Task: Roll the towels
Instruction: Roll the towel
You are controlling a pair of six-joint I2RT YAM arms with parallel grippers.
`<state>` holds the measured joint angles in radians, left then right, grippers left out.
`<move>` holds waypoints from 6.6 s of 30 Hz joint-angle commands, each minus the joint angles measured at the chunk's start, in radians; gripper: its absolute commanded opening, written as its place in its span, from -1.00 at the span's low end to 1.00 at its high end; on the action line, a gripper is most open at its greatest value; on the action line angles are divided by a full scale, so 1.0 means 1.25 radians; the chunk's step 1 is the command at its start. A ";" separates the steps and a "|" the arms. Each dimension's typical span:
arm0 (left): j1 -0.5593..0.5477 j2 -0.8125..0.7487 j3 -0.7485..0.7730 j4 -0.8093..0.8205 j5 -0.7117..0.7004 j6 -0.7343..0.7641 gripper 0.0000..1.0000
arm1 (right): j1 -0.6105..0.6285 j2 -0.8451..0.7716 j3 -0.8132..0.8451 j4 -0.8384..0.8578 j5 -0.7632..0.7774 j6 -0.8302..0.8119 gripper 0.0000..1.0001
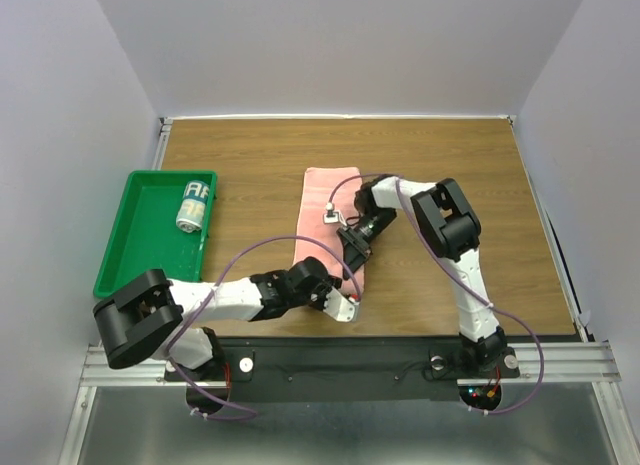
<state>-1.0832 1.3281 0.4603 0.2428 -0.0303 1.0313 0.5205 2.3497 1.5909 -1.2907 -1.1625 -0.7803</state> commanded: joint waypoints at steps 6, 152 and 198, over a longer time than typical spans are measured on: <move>0.044 0.092 0.154 -0.375 0.296 -0.107 -0.48 | -0.173 -0.116 0.175 0.084 0.159 0.106 0.75; 0.302 0.139 0.289 -0.668 0.471 -0.117 -0.78 | -0.193 -0.150 0.218 0.094 0.079 0.277 0.43; 0.550 0.663 0.804 -0.958 0.627 0.018 -0.12 | 0.338 -0.481 -0.448 0.858 0.719 0.118 -0.99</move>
<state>-0.4007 2.1593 1.5009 -1.1000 1.0176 0.9852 0.9375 1.7290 1.0626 -0.2234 -0.2115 -0.7006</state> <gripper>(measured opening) 0.434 0.249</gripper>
